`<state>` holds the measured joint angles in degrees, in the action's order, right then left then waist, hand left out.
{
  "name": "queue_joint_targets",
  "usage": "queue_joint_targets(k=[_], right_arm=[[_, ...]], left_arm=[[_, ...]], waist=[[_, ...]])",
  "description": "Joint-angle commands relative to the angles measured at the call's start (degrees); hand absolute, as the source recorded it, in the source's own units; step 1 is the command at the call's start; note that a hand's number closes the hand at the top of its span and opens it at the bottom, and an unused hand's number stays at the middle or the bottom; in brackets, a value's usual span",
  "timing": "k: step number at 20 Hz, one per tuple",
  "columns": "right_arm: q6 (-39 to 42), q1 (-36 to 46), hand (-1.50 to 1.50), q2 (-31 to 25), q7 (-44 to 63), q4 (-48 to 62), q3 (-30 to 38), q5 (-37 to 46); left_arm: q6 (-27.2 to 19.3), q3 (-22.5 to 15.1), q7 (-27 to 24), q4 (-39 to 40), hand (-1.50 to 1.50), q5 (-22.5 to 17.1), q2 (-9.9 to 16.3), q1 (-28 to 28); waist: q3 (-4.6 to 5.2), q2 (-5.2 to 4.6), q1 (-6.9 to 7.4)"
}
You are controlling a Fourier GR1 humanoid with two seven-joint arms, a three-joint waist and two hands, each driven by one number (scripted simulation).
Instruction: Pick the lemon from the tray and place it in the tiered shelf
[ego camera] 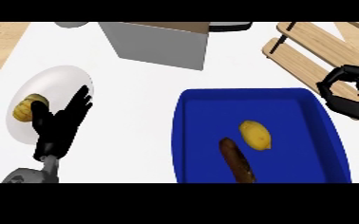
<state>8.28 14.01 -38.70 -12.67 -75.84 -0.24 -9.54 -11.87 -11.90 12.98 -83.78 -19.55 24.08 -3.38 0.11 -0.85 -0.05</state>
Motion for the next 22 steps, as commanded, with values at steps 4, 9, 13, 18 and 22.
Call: queue_joint_targets(k=[4,9,13,18,22], right_arm=[[13.2,4.4,-1.5,-2.6,-11.2,22.0,3.0,-0.5],[26.9,3.2,-1.5,-9.6,-17.2,21.5,1.3,1.0],[30.9,2.0,-1.5,-11.0,-11.5,13.4,0.1,0.7],[28.2,1.3,-1.5,-10.9,1.5,-0.6,-2.9,1.5],[23.2,-2.9,-1.5,-9.8,17.5,-15.0,-3.1,-2.5]], left_arm=[[-0.6,0.2,-2.6,7.6,0.0,0.2,-5.5,1.4],[1.2,0.7,-1.1,7.3,0.0,-0.2,-4.9,1.6],[-0.4,1.3,0.0,6.2,0.0,0.9,-6.1,0.8],[3.4,4.2,1.3,6.8,0.0,-1.4,-3.3,1.3],[3.7,5.5,-0.2,6.6,0.0,-1.4,-2.9,2.8]], waist=[[-0.18,0.44,0.97],[-0.14,0.66,0.49],[-0.08,0.92,-0.04],[-0.01,1.07,-0.33],[0.08,1.37,-1.17]])
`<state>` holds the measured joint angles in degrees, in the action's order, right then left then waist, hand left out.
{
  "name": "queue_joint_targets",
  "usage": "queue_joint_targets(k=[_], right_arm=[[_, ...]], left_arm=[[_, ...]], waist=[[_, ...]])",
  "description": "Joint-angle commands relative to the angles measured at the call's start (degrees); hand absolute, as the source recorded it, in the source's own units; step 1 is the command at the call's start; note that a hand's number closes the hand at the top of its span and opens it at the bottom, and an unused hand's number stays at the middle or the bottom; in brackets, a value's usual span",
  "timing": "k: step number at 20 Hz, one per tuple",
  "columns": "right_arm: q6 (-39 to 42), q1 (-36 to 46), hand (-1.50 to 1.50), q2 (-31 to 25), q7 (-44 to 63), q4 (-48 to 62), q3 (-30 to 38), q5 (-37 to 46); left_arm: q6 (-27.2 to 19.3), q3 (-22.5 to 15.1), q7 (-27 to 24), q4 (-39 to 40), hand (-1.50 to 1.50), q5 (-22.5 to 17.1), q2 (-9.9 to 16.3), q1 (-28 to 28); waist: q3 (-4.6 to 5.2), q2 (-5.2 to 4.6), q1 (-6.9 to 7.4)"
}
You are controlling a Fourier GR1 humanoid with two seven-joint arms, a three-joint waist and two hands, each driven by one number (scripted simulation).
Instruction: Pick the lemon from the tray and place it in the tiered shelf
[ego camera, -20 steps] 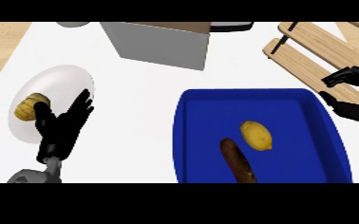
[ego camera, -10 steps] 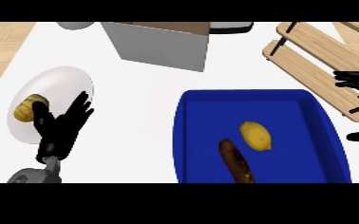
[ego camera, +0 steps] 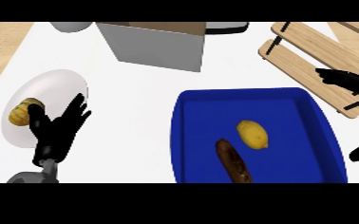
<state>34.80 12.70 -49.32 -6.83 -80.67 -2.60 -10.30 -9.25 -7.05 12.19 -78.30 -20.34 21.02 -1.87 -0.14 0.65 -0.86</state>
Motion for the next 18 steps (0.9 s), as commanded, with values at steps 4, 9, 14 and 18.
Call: queue_joint_targets(k=[4,9,14,18], right_arm=[[-9.2,1.3,-1.5,4.7,22.4,-14.1,-2.6,1.0],[-15.1,4.5,-1.5,10.0,36.7,-20.5,-9.3,8.3],[-11.0,4.4,-1.5,12.0,40.3,-20.4,-12.9,11.8],[-8.6,6.3,-1.5,13.4,44.2,-22.3,-13.1,14.3]], left_arm=[[-1.3,-1.8,0.0,2.6,0.0,2.5,-3.5,0.3],[0.9,0.4,3.9,-0.5,0.0,0.5,-1.1,-1.0],[1.2,0.7,1.0,3.3,0.0,2.9,-2.7,-2.1],[4.2,3.7,1.0,3.9,0.0,1.6,-1.2,-1.5]], waist=[[0.23,-0.49,0.36],[0.19,-0.56,0.97],[0.17,-0.68,0.91],[0.17,-0.67,1.0]])
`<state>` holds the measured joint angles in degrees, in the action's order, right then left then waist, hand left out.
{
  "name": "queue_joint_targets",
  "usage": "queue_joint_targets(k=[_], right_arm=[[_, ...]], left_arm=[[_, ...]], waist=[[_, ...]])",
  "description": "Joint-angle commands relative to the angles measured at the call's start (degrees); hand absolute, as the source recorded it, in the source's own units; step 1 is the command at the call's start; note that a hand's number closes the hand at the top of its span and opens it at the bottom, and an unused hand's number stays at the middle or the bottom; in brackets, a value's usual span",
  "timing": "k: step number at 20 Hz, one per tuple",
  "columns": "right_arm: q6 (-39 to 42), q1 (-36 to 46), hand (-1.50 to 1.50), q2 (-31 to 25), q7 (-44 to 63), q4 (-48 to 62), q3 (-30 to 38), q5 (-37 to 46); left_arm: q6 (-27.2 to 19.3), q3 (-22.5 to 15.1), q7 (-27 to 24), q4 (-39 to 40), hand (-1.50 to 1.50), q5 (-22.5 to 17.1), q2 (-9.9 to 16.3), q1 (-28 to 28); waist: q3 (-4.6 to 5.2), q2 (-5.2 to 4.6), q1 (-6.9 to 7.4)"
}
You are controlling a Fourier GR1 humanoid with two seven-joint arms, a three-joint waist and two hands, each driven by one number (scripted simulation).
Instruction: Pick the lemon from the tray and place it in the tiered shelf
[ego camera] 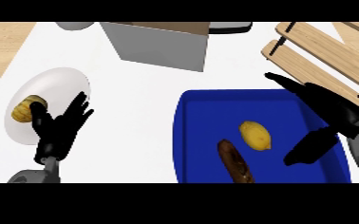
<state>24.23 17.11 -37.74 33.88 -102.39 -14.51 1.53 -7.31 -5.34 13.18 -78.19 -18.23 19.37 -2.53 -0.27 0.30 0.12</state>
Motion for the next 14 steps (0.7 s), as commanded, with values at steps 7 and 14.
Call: queue_joint_targets(k=[7,14], right_arm=[[-1.9,-6.6,-1.5,6.0,-0.8,1.0,-4.1,14.5],[0.3,-5.5,-1.5,11.4,5.8,-2.5,-2.7,18.9]], left_arm=[[0.2,1.0,2.7,3.1,0.0,2.2,-2.5,-1.9],[1.8,2.6,1.6,2.1,0.0,3.7,-4.1,-0.2]], waist=[[0.26,-0.32,-0.24],[0.28,-0.29,-0.11]])
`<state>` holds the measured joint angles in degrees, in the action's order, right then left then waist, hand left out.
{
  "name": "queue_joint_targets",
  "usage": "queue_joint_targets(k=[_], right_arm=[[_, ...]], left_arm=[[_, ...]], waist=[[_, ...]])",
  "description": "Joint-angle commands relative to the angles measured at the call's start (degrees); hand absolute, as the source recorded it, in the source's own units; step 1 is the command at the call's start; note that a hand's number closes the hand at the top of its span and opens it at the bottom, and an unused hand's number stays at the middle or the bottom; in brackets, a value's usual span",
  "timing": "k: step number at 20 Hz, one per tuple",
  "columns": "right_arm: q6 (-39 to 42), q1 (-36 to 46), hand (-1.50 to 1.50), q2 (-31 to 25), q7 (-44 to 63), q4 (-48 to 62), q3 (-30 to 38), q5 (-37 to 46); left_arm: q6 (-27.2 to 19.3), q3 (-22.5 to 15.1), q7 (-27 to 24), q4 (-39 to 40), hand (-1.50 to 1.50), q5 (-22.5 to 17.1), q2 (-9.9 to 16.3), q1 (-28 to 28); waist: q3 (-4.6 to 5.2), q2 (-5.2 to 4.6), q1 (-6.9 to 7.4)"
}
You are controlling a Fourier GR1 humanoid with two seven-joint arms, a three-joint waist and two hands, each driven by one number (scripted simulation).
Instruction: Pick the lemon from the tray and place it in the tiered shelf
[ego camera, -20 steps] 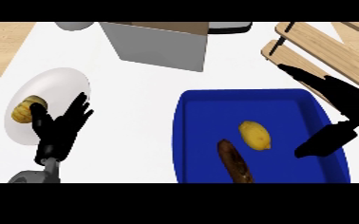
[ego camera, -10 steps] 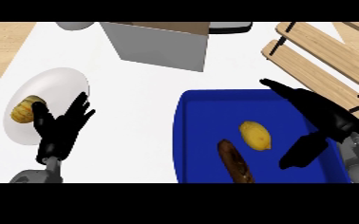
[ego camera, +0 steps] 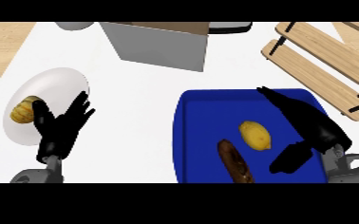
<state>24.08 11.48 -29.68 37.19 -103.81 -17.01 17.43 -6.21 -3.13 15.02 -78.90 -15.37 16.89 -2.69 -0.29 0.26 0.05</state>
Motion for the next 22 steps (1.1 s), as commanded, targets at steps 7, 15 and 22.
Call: queue_joint_targets(k=[7,15,22], right_arm=[[-4.2,-3.8,-1.5,8.0,-5.4,5.5,-3.6,13.9],[-1.9,-2.3,-1.5,8.9,-8.9,10.2,1.2,18.8],[-4.7,-2.2,-1.5,12.7,-11.7,11.3,1.7,21.8]], left_arm=[[2.9,1.8,1.8,-1.1,0.0,1.4,-1.0,2.6],[2.4,3.2,3.6,-2.5,0.0,3.9,-2.9,0.7],[4.3,4.6,0.2,2.3,0.0,4.8,-4.1,1.0]], waist=[[0.28,-0.25,0.14],[0.28,-0.23,0.05],[0.29,-0.24,-0.02]])
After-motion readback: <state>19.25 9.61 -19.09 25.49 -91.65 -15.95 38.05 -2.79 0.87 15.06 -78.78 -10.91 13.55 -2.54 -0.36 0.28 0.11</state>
